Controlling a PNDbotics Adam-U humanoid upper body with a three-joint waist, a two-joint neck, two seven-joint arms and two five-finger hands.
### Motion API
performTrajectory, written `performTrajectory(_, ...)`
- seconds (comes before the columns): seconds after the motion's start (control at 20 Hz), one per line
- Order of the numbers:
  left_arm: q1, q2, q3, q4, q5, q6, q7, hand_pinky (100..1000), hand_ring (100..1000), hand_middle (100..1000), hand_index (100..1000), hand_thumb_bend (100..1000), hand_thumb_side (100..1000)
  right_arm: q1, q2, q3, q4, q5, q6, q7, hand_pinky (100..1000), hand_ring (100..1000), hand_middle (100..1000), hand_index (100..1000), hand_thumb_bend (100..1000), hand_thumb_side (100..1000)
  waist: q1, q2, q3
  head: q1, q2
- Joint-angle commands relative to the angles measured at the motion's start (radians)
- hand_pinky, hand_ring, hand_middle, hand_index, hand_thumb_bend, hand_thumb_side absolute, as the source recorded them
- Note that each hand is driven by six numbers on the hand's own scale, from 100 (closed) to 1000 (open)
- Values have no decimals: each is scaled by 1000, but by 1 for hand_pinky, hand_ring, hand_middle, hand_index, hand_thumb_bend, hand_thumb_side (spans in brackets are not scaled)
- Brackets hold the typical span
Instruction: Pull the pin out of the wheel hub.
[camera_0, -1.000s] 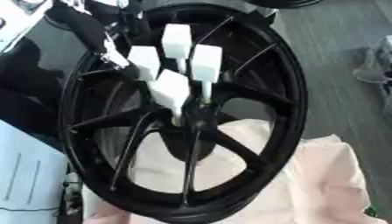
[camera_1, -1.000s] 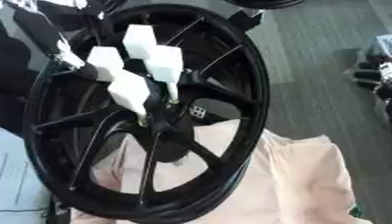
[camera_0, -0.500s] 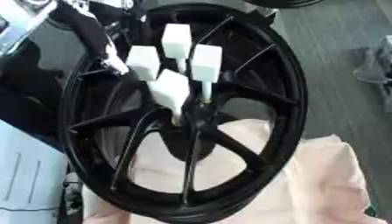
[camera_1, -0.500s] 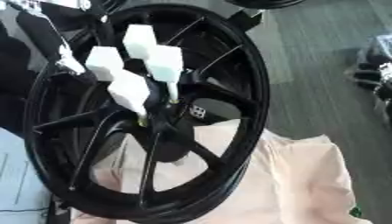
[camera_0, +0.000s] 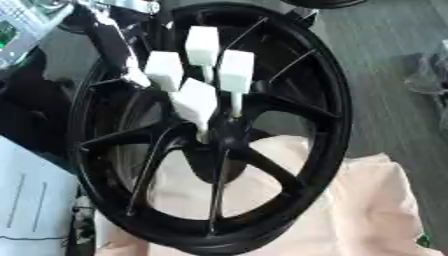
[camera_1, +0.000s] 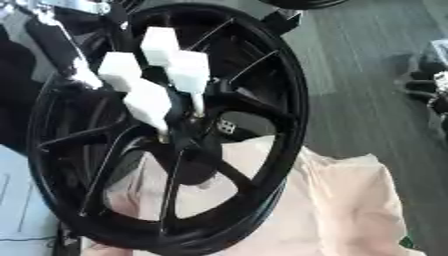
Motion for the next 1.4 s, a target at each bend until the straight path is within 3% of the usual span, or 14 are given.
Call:
performTrajectory(0.05,-13,17,9,-7,-15,18,1,735,634,529,559,443,100,-8,-33,-2,-11,7,1,1,785,751,705,786,100,704,-5,-27,-2,5,2)
performTrajectory(0.3,-12,19,36,-31,-2,74,1,703,602,477,426,411,100,-7,-33,-2,-11,9,2,1,785,751,705,786,100,705,-5,-27,-2,6,4)
performTrajectory(0.5,-6,37,63,-75,33,112,1,696,593,461,377,426,100,-7,-34,-1,-11,10,3,2,785,751,706,786,100,705,-4,-27,-2,5,7)
performTrajectory(0.9,37,149,227,-212,95,157,1,695,584,446,342,423,100,-3,-36,-5,-12,9,3,-4,784,751,705,786,100,705,-3,-27,6,-2,10)
performTrajectory(1.05,116,235,342,-265,126,180,34,691,585,450,340,387,100,-1,-37,-10,-15,8,2,-9,784,750,705,786,100,704,-1,-24,14,-12,9)
performTrajectory(1.4,435,392,572,-312,202,243,221,682,577,442,337,323,100,6,-40,-23,-21,9,-2,-21,784,750,705,786,100,700,1,-15,24,-37,-9)
